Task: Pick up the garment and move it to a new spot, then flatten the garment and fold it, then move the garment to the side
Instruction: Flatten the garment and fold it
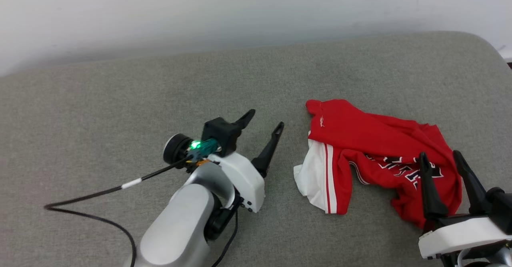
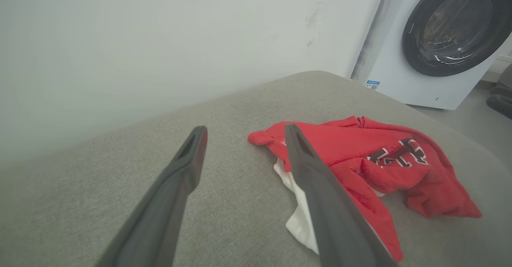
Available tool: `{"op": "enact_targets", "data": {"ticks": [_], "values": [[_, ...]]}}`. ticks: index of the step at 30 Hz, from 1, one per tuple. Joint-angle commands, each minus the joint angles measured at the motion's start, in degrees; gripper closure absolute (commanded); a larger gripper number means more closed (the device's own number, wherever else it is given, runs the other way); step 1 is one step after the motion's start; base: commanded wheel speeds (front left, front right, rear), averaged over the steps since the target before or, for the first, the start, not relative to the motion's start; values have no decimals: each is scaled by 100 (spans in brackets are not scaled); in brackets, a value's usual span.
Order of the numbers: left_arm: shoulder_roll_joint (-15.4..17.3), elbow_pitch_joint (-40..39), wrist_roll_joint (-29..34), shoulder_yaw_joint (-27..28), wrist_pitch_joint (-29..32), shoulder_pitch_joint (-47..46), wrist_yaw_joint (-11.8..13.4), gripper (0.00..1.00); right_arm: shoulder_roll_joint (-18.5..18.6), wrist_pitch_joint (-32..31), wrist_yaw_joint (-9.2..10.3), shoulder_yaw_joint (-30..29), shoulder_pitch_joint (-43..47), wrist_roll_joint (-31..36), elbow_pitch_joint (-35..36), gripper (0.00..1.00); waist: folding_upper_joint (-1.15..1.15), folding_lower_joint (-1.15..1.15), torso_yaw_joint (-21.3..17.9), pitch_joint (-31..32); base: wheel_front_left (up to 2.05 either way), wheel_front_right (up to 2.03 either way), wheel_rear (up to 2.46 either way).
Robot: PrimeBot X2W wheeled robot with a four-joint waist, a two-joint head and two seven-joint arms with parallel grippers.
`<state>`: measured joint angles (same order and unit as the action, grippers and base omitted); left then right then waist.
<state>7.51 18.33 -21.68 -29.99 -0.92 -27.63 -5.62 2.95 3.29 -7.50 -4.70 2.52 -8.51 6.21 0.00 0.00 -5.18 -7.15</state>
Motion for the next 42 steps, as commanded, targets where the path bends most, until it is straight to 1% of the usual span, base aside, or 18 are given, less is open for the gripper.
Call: {"op": "enact_targets", "data": {"ticks": [1, 5, 7, 11, 15, 20, 21, 22, 23, 24, 25, 28, 33, 38, 40, 42], "values": [[-23, 52, -31, -71, 78, -97, -36, 0, -12, 43, 2, 7, -103, -13, 14, 0, 0, 0, -100, -190, 0, 0, 0], [-82, 322, -178, -553, 706, -509, -146, 0, -12, 110, 2, 4, -234, -81, -30, 0, 0, 0, -212, -487, 0, 0, 0], [-43, 464, -294, -813, 1054, -699, -177, 0, -12, 141, 2, 12, -287, -133, -84, 0, 0, 0, -264, -624, 0, 0, 0], [113, 676, -617, -1465, 1771, -1029, -186, 0, -11, 252, 2, 56, -377, -210, -183, 0, 0, 0, -354, -845, 0, 0, 0], [325, 804, -1029, -2091, 2327, -1305, -188, 0, -10, 350, 2, 102, -435, -325, -289, 0, 0, 0, -426, -1006, 0, 0, 0], [521, 1160, -1441, -2673, 3116, -1452, -183, 0, -10, 464, 2, 144, -526, -437, -428, 0, 0, 0, -483, -1117, 0, 0, 0], [553, 1247, -1494, -2779, 3272, -1479, -183, 16, -10, 479, 2, 152, -537, -452, -456, 0, 0, 0, -490, -1126, 0, 0, 0], [563, 1309, -1560, -2868, 3410, -1484, -183, 42, -10, 491, 2, 158, -554, -465, -480, 0, 0, 0, -495, -1130, 0, 0, 0], [557, 1359, -1632, -2947, 3516, -1489, -184, 64, -10, 500, 2, 161, -568, -493, -503, 0, 0, 0, -499, -1131, 0, 0, 0], [545, 1398, -1687, -3038, 3649, -1494, -185, 89, -10, 513, 2, 166, -579, -490, -523, 0, 0, 0, -503, -1130, 0, 0, 0], [540, 1434, -1754, -3120, 3768, -1504, -186, 100, -11, 526, 2, 171, -582, -486, -539, 0, 0, 0, -504, -1125, 0, 0, 0], [522, 1458, -1827, -3241, 3748, -1623, -186, 100, -11, 540, 2, 194, -599, -484, -577, 0, 0, 0, -508, -1099, 0, 0, 0], [510, 1456, -1774, -3098, 3161, -1746, -165, 100, -11, 516, 2, 164, -546, -417, -583, 0, 0, 0, -448, -924, 0, 0, 0], [654, 1319, -1684, -2829, 2408, -1771, 7, 100, -11, 434, 2, 85, -446, -366, -532, 0, 0, 0, -212, -654, 0, 0, 0], [707, 1241, -1749, -2701, 2140, -1677, 92, 100, -11, 386, 2, 36, -389, -345, -514, 0, 0, 0, -79, -549, 0, 0, 0], [827, 1166, -1817, -2544, 1930, -1593, 199, 100, -9, 341, 2, 9, -349, -322, -478, 0, 0, 0, 63, -460, 0, 0, 0]]}}
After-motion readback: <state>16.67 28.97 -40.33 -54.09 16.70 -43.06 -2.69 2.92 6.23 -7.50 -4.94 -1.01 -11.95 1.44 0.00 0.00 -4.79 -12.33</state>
